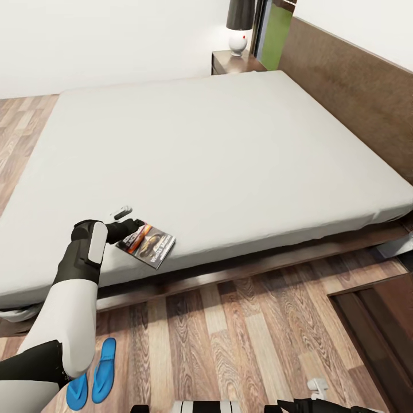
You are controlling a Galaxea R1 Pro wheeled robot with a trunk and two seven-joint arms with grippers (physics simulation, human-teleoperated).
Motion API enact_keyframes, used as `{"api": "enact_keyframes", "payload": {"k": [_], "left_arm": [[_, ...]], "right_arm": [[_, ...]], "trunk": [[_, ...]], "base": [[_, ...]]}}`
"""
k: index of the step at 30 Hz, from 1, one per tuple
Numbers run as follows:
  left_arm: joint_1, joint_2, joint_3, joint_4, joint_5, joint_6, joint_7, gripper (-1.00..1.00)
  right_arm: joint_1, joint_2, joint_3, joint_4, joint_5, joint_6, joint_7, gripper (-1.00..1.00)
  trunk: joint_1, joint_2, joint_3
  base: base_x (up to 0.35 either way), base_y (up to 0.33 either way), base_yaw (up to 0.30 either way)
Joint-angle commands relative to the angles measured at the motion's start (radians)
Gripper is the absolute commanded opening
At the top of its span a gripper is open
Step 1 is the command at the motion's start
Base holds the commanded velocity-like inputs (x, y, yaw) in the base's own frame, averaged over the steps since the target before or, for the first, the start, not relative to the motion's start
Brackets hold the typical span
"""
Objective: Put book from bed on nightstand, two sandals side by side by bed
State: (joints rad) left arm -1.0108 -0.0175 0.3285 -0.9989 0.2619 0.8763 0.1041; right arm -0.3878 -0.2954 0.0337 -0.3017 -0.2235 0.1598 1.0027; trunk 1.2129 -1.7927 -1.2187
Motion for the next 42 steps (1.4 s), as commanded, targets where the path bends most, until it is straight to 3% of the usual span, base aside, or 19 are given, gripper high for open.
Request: {"api": "enact_keyframes", "payload": {"k": [1,37,42], "left_arm": [[0.000,-0.001,0.002,-0.001,0.011,0.004,0.009,1.00],[0.000,-0.001,0.003,-0.001,0.013,0.005,0.009,1.00],[0.000,-0.001,0.017,-0.001,0.013,0.005,0.009,1.00]], "right_arm": [[-0.001,-0.001,0.004,0.000,-0.010,0.010,0.002,1.00],[0.000,-0.001,0.004,0.000,-0.010,0.010,0.002,1.00],[-0.001,-0.001,0.004,0.000,-0.010,0.010,0.002,1.00]], "trunk": [[0.000,0.000,-0.001],[0.000,0.000,-0.001],[0.000,0.000,-0.001]], "base": [[0.000,0.000,-0.061],[0.000,0.000,-0.044],[0.000,0.000,0.000]]}}
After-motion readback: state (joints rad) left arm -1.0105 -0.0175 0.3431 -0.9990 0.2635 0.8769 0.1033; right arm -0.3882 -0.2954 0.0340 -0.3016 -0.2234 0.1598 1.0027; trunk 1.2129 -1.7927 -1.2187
